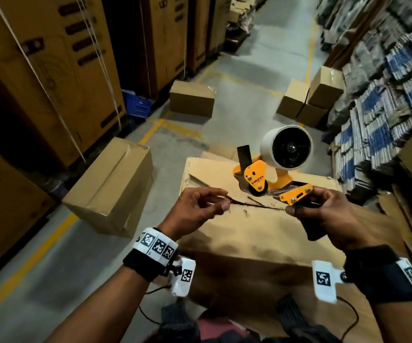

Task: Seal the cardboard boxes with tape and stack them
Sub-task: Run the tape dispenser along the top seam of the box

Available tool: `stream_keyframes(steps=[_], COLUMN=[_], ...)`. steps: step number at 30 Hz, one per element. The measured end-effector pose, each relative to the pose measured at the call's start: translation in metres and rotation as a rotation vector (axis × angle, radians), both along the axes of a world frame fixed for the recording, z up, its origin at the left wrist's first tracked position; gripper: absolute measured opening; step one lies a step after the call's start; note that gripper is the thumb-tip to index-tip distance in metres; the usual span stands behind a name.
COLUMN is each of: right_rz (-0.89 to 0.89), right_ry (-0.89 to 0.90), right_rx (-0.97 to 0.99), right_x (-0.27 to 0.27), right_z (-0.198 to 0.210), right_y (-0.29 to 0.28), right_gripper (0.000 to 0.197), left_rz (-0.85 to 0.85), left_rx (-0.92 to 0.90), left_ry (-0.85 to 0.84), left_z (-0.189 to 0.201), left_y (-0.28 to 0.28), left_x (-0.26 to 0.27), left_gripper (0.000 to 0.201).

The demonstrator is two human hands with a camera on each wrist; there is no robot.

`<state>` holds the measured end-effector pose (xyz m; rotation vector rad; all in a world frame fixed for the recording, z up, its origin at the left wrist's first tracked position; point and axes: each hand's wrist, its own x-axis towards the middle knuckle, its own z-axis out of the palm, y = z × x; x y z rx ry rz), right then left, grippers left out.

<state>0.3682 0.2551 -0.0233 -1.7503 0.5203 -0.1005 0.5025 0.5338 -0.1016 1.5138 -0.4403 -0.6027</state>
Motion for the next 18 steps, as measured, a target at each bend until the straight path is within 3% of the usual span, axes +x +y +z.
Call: stream_keyframes(steps=[2,5,8,15,18], right_rz=[-0.007,-0.01,0.017,0.022,0.001], right_ry=[0.0,0.015,-0.003,-0.027,-0.035], right_rx=[0.001,0.024,0.056,0.116,0.119], right_x=[0.004,0.01,0.013,0.019,0.019], right_z=[0.001,0.001,0.001,-0.001,-0.002], right_y=[0.004,0.008,0.015,0.025,0.025], right_gripper=[0.027,0.033,0.054,0.064,0.059], left_rz=[0.032,0.101,0.123,0.099,0.098], left_rx=[-0.088,-0.187,-0.207,-0.287,-0.283], left_ry=[0.119,0.251,0.256,0.311,0.298], left_z=[0.003,0.013,0.018,0.023,0.018], left_y=[0.004,0.001,-0.012,-0.02,-0.016], left_x=[0.005,0.008,0.008,0.013,0.013], left_gripper=[0.029,0.04,0.044,0.048,0.044])
